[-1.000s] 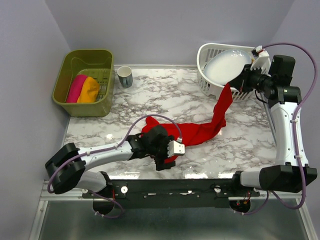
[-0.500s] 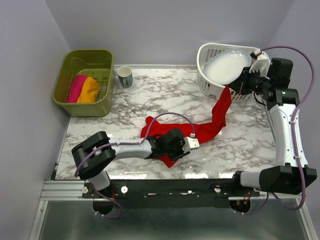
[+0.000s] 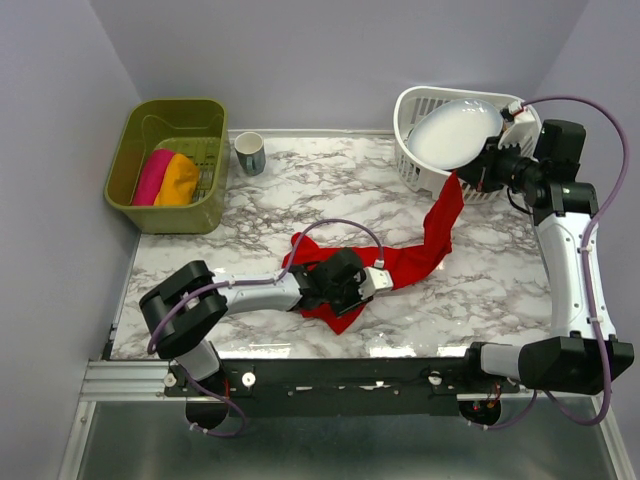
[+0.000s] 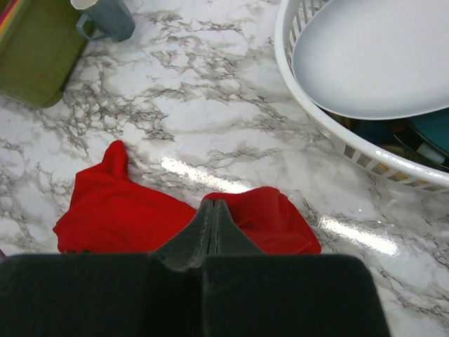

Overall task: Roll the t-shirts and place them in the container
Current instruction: Flatten out the T-shirt at the center of the board.

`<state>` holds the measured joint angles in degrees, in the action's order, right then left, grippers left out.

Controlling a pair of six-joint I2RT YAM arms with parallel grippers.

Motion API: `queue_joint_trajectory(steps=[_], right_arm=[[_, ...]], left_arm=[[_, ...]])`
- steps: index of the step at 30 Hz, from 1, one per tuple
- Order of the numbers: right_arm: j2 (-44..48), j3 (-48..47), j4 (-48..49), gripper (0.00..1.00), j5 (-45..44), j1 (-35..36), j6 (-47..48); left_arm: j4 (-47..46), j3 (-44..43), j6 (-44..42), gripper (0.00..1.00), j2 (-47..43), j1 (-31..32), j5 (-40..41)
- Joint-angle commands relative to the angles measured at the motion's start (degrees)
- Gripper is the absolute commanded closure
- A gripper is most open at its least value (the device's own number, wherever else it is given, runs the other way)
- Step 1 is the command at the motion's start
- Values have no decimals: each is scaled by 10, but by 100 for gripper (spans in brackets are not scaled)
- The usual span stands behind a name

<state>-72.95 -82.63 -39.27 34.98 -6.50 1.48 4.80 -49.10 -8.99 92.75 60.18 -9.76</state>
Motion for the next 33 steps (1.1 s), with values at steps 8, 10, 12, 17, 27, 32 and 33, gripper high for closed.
queue_joint_trajectory(steps=[8, 10, 12, 17, 27, 32, 33], right_arm=[[11, 21, 16, 99, -12, -4, 0], [9, 14, 13, 99, -16, -4, 1], [6, 2, 9, 99, -18, -4, 5], [0, -35, -17, 100, -43, -5, 17], [27, -77, 2, 100, -91, -8, 12], [63, -73, -8, 100, -73, -9, 10], [85, -71, -12, 99, -74, -8, 19]], left_arm=[[34, 8, -45, 80, 27, 1, -54], [42, 2, -46, 97, 22, -2, -57], [59, -7, -50, 100, -5, -10, -57], [194, -80, -116, 100, -118, -106, -127], [413, -340, -214, 100, -228, -300, -226], [550, -413, -239, 100, -219, -319, -295], [565, -404, -257, 100, -235, -319, -297]])
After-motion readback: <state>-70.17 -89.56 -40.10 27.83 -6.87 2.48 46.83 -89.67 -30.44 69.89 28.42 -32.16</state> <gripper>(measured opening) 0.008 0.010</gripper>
